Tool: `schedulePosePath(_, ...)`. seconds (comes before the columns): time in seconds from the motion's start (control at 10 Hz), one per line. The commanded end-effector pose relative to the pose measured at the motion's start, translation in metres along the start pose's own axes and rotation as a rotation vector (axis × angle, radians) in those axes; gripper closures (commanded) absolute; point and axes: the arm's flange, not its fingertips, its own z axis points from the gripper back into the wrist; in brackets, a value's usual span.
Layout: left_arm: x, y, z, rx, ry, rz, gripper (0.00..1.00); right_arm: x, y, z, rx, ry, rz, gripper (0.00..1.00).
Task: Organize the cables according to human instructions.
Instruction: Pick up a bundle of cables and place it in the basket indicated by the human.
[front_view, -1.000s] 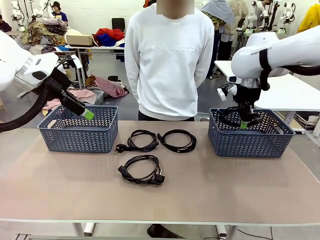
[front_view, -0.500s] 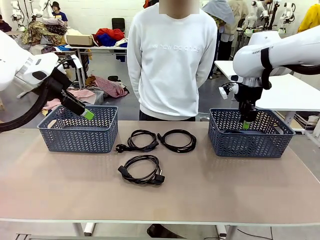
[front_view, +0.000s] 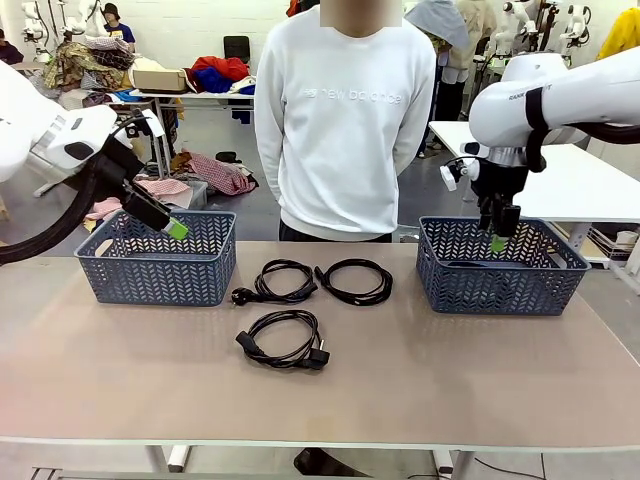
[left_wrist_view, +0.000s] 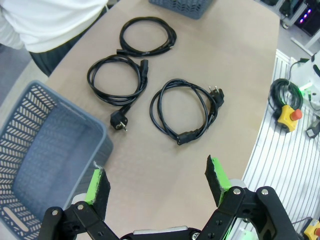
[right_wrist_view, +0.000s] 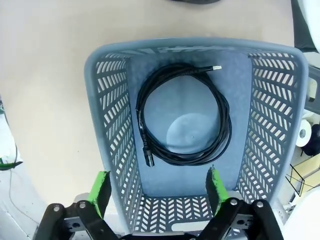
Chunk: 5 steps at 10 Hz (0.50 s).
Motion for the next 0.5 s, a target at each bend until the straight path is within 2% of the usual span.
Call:
schedulePosePath(0.0,-0.0012,0.0021,0.0000,-0.020,-0.023,-0.009,0.00,0.0002,0.0014,0.0053,0.014,-0.016,-0.028,0.00)
schedulePosePath(0.3,-0.0012,0.0021,0.0000,-0.020,-0.023,-0.009,0.00,0.0024,0.0013,0.0109,0.004,-0.015,-0.072,0.00)
schedulePosePath(0.4,-0.0012,0.0021,0.0000,-0.020,-0.023,-0.009,0.00,0.0000,0.0006,0.0013,0.002,0.000,-0.011,0.00)
